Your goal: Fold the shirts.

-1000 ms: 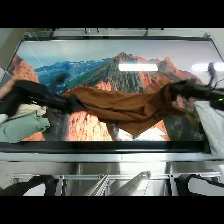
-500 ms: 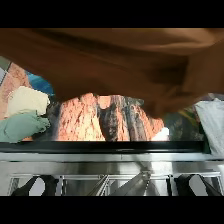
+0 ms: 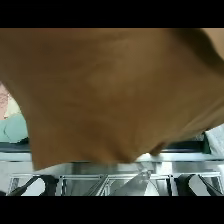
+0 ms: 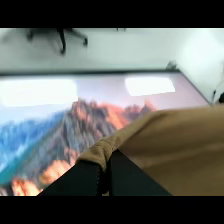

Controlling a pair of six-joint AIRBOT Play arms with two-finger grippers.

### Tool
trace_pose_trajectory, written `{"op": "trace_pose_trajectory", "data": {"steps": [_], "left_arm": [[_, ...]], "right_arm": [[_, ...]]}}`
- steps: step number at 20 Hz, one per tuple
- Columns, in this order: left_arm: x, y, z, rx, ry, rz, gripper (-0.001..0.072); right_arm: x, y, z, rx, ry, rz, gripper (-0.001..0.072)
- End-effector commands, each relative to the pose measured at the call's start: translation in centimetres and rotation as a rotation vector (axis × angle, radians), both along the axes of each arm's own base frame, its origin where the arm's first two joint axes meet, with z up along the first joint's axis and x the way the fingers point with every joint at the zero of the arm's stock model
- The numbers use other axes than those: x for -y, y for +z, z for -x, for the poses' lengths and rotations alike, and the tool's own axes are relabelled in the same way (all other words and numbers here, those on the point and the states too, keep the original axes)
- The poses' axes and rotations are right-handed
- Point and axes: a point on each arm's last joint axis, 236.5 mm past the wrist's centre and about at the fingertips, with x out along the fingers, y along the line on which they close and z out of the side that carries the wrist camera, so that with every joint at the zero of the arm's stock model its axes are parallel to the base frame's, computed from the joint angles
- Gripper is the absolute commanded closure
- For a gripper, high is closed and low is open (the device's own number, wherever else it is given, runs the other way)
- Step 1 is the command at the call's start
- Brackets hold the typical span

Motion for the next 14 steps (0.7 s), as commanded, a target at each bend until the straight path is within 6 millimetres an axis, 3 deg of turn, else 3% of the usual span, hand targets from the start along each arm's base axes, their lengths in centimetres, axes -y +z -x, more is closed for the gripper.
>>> {"op": "trace_pose_trajectory", "data": {"steps": [1, 5, 8, 11, 14], "left_arm": [[-1.4, -10.6, -6.7, -0.281, -0.036, 0.1, 0.0676], [0.4, -23.2, -12.5, -0.526, -0.138, 0.16, 0.0676], [1.4, -31.2, -17.2, -0.604, -0.154, 0.178, 0.0676], [2.2, -36.2, -21.7, -0.619, -0.16, 0.182, 0.0676], [3.3, -39.2, -24.4, -0.605, -0.164, 0.176, 0.0676]], "right_arm": [[3.1, -11.7, -9.1, -0.355, -0.047, 0.014, 0.0689], [1.9, -27.0, -17.4, -0.673, 0.112, -0.109, 0.0689], [1.5, -37.5, -22.0, -0.833, 0.114, -0.194, 0.0689], [1.9, -43.4, -25.0, -0.862, 0.091, -0.314, 0.0689], [2.8, -46.7, -26.7, -0.861, 0.043, -0.381, 0.069]]}}
